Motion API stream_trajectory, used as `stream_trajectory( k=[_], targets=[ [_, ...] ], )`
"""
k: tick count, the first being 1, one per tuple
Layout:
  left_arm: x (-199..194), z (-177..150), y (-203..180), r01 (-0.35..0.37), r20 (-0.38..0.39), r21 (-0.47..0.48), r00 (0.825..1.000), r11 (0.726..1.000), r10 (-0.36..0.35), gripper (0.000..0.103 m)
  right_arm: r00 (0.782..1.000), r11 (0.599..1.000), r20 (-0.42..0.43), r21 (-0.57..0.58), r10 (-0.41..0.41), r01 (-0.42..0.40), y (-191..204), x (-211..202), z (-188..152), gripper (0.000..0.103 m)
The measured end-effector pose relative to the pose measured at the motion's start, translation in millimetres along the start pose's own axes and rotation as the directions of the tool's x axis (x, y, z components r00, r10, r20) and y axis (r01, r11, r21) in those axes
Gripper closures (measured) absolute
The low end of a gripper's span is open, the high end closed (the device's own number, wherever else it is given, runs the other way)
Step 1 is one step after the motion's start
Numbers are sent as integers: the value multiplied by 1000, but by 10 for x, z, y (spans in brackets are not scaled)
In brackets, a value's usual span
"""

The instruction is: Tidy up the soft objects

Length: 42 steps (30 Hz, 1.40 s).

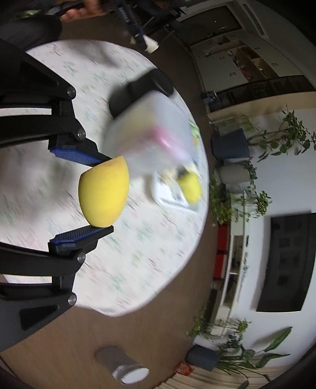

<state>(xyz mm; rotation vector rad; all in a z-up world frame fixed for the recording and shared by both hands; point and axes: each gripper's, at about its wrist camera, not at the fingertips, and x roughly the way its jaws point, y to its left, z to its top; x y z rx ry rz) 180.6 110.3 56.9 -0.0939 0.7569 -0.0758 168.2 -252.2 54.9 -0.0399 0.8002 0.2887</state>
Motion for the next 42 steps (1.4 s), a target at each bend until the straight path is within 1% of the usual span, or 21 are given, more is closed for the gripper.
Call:
stream_trajectory(
  k=[2, 3, 8, 11, 14, 16, 19, 22, 23, 25, 26, 29, 31, 33, 34, 36, 38, 39, 40, 42],
  targets=[
    [136, 235, 4, 5, -7, 23, 1000, 1000, -4, 82, 1000, 1000, 6, -20, -19, 20, -105, 52, 205, 53],
    [225, 373, -18, 1, -14, 50, 1000, 999, -1, 82, 1000, 999, 5, -35, -26, 26, -148, 103, 330, 53],
    [679, 880, -160, 31, -35, 138, 999, 990, -27, 82, 1000, 994, -20, -105, -18, 15, -238, 465, 972, 53],
    [955, 1041, -255, 63, -77, 172, 996, 983, -51, 82, 999, 986, -49, -164, -2, -6, -172, 760, 1351, 53],
    [1251, 1156, -340, 81, -113, 208, 992, 975, -58, 82, 994, 976, -98, -211, 39, -59, -20, 1079, 1655, 53],
    [1423, 1189, -386, 95, -141, 229, 988, 969, -63, 82, 984, 963, -154, -239, 91, -126, 121, 1323, 1807, 52],
    [1630, 1178, -464, 128, -185, 271, 979, 954, -79, 82, 964, 937, -234, -291, 127, -194, 336, 1628, 1908, 52],
    [1804, 1097, -513, 159, -234, 301, 968, 940, -89, 82, 925, 907, -342, -315, 167, -281, 525, 1949, 1927, 52],
    [1858, 1064, -519, 170, -250, 309, 964, 936, -93, 82, 918, 898, -361, -329, 165, -290, 583, 2016, 1897, 52],
    [1913, 1007, -532, 179, -264, 318, 960, 931, -94, 82, 897, 878, -412, -356, 161, -321, 687, 2168, 1855, 52],
    [1947, 971, -529, 194, -277, 318, 955, 928, -105, 82, 889, 870, -430, -367, 157, -330, 725, 2220, 1815, 52],
    [1996, 900, -522, 205, -292, 320, 950, 925, -109, 81, 863, 842, -485, -398, 143, -364, 852, 2385, 1698, 52],
    [2004, 877, -522, 216, -303, 322, 946, 922, -116, 81, 855, 834, -498, -404, 145, -376, 888, 2457, 1657, 52],
    [2007, 851, -528, 223, -313, 324, 942, 919, -119, 81, 848, 836, -514, -402, 131, -373, 909, 2523, 1628, 51],
    [2000, 849, -523, 226, -313, 322, 942, 919, -122, 81, 849, 837, -517, -410, 113, -361, 912, 2558, 1608, 50],
    [1990, 856, -507, 224, -310, 310, 942, 924, -125, 79, 851, 839, -514, -414, 106, -354, 896, 2571, 1596, 48],
    [1976, 850, -487, 221, -306, 298, 944, 929, -127, 73, 854, 845, -508, -404, 109, -349, 872, 2567, 1616, 47],
    [1967, 843, -476, 219, -302, 296, 945, 930, -126, 60, 857, 848, -505, -405, 104, -341, 863, 2565, 1630, 46],
    [1960, 841, -470, 216, -297, 296, 946, 931, -126, 46, 858, 851, -503, -403, 102, -337, 854, 2563, 1643, 46],
    [1943, 849, -471, 206, -285, 297, 951, 932, -120, 39, 859, 856, -502, -393, 106, -335, 839, 2544, 1652, 44]
  ],
)
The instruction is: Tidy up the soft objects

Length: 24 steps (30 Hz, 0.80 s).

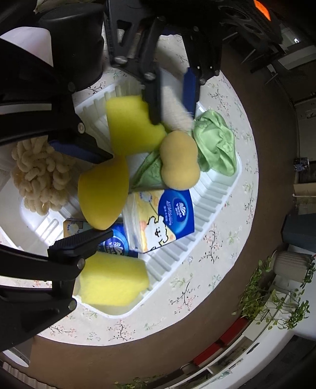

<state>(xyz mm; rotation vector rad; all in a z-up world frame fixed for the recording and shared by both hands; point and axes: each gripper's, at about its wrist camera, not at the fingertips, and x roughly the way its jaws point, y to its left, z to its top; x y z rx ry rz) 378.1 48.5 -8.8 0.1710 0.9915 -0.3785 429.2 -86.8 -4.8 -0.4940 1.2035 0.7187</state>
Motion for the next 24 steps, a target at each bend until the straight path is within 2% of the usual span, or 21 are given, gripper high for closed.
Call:
stream_trajectory(
  k=[6, 11, 12, 13, 15, 19, 23, 24],
  targets=[
    [-122, 3, 62, -21, 32, -31, 999, 999, 22, 33, 1000, 1000, 22, 27, 3, -3, -52, -57, -3, 28],
    [-261, -8, 83, -30, 62, -35, 998, 999, 32, 27, 998, 998, 60, 57, 6, -10, -103, -199, -39, 26],
    [-283, -8, 96, -34, 67, -38, 997, 999, 37, 24, 997, 998, 72, 66, 5, -10, -122, -238, -51, 24],
    [-314, -17, 106, -37, 72, -43, 997, 998, 40, 12, 996, 997, 84, 78, 5, -11, -148, -288, -74, 23],
    [-410, -43, 136, -46, 96, -63, 994, 997, 52, 0, 995, 995, 104, 98, -1, -10, -200, -372, -116, 22],
    [-699, -116, 260, -86, 153, -146, 982, 986, 109, 0, 988, 986, 155, 168, -27, 1, -363, -605, -257, 16],
    [-1020, -267, 309, -121, 210, -236, 962, 964, 173, 0, 971, 963, 228, 267, -76, 12, -556, -900, -508, 0],
    [-1108, -330, 300, -138, 217, -263, 956, 955, 198, 0, 964, 955, 251, 297, -87, 8, -597, -994, -620, 0]
  ],
)
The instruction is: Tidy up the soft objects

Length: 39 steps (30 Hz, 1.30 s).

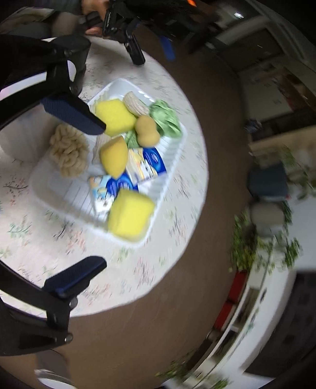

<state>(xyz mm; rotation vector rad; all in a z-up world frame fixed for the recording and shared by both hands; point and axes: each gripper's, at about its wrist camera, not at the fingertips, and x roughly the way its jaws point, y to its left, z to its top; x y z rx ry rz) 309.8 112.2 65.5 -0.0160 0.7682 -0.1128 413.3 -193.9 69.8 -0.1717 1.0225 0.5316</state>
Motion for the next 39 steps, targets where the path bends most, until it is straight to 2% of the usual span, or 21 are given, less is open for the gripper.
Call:
stream_trajectory(
  k=[2, 5, 10, 14, 18, 22, 28, 35, 39],
  targets=[
    [-210, -97, 10, -47, 28, -36, 998, 998, 48, 0, 999, 999, 37, 46, -7, 5, -90, -172, -109, 0],
    [-530, -288, -3, -76, 80, -92, 993, 993, 84, 0, 991, 992, 109, 109, -75, 63, -158, -476, -374, 0],
    [-982, -681, -229, -99, 155, -98, 981, 990, 113, 0, 965, 969, 222, 232, -138, 85, -85, -894, -1042, 0],
    [-1249, -993, -476, -95, 184, -91, 977, 991, 110, 0, 949, 958, 274, 275, -155, 77, 230, -1034, -1582, 0],
    [-1376, -1230, -665, -77, 178, -100, 980, 992, 94, 0, 936, 954, 304, 286, -179, 90, 648, -1091, -2079, 0],
    [-1457, -1369, -829, -113, 156, -102, 980, 988, 128, 0, 929, 954, 320, 286, -188, 95, 1048, -1088, -2435, 0],
    [-1546, -1514, -969, -151, 129, -106, 978, 983, 164, 0, 906, 957, 362, 261, -218, 126, 1488, -1171, -2606, 0],
    [-1598, -1594, -1006, -181, 111, -110, 975, 977, 193, 0, 903, 958, 368, 255, -221, 131, 1649, -1209, -2673, 0],
    [-1634, -1625, -1051, -170, 124, -104, 975, 980, 183, 0, 903, 958, 365, 253, -226, 137, 1710, -1204, -2710, 0]
  ],
)
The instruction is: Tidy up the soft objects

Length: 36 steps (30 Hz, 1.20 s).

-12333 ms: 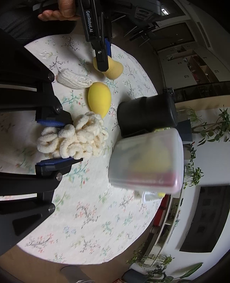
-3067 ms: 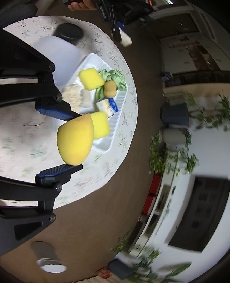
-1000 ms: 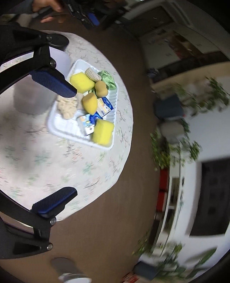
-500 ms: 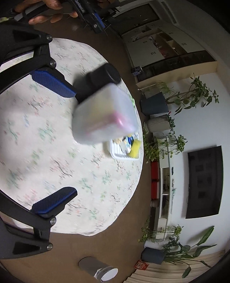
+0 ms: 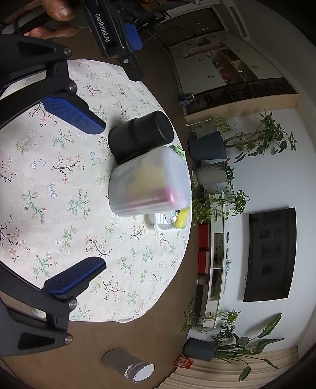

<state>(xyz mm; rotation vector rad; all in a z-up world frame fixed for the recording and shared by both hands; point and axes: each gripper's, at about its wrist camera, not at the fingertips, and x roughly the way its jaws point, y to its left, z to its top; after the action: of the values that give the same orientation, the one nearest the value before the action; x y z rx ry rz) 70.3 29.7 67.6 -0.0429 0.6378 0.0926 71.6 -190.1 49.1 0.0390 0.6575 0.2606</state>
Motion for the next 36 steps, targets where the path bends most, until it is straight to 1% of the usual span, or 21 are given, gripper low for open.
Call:
stream_trajectory(
  k=[3, 5, 8, 9, 11, 15, 18, 25, 30, 32, 34, 36],
  targets=[
    [-17, -16, -15, 13, 3, 5, 1000, 1000, -13, 0, 1000, 1000, 2, -3, -2, 2, 4, -3, -6, 0],
    [-29, -20, -35, 8, 6, 12, 1000, 1000, -8, 0, 1000, 1000, 5, -8, -8, 8, 3, -2, -4, 0],
    [-39, -30, -88, -51, 5, 28, 999, 998, 51, 0, 1000, 1000, 7, -13, -14, 14, 20, -13, -10, 0],
    [-34, -38, -98, -56, 10, 35, 998, 998, 56, 0, 1000, 1000, 7, -15, -17, 17, 27, -12, -13, 0],
    [-44, -43, -125, -43, 12, 41, 999, 998, 42, 0, 1000, 1000, 8, -15, -23, 23, 34, -16, -9, 0],
    [-25, -53, -110, 8, -3, 7, 1000, 1000, -8, 0, 999, 999, 8, -18, -39, 39, 50, -14, -12, 0],
    [5, -60, -107, 7, -22, -8, 1000, 1000, -7, 0, 999, 999, 10, -24, -47, 47, 63, -16, -18, 0],
    [21, -79, -122, 14, -23, -8, 1000, 1000, -15, 0, 998, 998, 6, -26, -61, 61, 89, -6, -24, 0],
    [62, -98, -127, 42, -41, -28, 998, 999, -43, 0, 998, 997, 6, -33, -64, 64, 107, -3, -26, 0],
    [81, -104, -130, 29, -51, -31, 998, 999, -31, 0, 998, 997, 6, -33, -64, 65, 110, 0, -29, 0],
    [101, -107, -146, -8, -61, -20, 998, 1000, 7, 0, 998, 997, 4, -34, -67, 67, 112, 4, -32, 0],
    [98, -108, -159, -9, -56, -10, 998, 1000, 8, 0, 998, 997, 3, -35, -68, 68, 115, 1, -40, 0]
  ],
)
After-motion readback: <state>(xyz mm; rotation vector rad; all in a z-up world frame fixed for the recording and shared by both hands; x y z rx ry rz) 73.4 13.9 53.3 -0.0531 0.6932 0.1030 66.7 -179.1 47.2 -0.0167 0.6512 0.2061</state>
